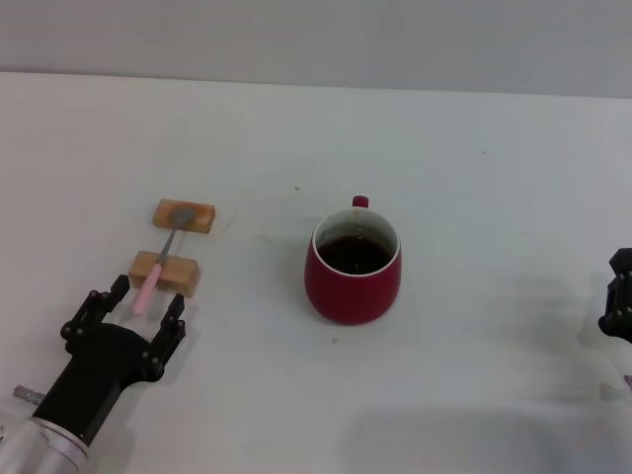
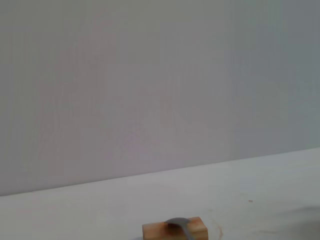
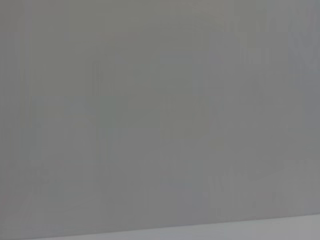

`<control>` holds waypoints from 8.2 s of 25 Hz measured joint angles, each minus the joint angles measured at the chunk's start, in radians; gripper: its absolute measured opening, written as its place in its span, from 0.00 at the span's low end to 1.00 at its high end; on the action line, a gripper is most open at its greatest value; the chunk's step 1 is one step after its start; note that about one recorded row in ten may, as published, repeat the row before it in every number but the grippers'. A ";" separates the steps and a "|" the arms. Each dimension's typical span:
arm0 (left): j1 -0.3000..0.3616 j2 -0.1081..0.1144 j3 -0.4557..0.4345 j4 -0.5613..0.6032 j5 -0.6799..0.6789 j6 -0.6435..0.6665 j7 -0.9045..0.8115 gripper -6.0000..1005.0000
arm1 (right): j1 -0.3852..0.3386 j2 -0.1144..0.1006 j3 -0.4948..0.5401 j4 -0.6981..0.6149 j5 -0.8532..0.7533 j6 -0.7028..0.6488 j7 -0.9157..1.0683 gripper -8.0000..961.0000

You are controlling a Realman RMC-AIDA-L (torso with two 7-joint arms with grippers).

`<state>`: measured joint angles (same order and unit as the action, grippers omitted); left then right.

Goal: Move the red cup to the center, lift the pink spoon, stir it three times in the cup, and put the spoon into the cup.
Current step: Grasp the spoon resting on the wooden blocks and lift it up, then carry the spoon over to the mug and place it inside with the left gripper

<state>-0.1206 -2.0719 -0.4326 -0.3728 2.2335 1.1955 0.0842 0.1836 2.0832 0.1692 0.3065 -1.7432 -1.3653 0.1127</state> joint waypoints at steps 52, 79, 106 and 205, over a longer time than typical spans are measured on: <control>-0.003 0.000 -0.003 -0.011 -0.011 -0.022 0.002 0.43 | -0.001 0.000 -0.005 -0.001 -0.003 0.000 0.001 0.01; -0.043 0.015 -0.023 -0.059 -0.011 -0.039 0.014 0.17 | -0.004 -0.002 -0.001 -0.001 -0.002 0.000 0.001 0.01; -0.167 0.105 -0.692 -0.595 0.401 -0.742 0.161 0.17 | -0.056 -0.003 0.067 -0.043 0.006 -0.092 -0.001 0.01; -0.483 0.010 -1.182 -1.448 0.300 -2.896 0.632 0.17 | -0.085 -0.002 0.343 -0.193 0.049 -0.037 -0.010 0.01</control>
<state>-0.6036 -2.0618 -1.6142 -1.8205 2.5333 -1.7002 0.7161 0.0989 2.0815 0.5119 0.1131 -1.6946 -1.4018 0.1027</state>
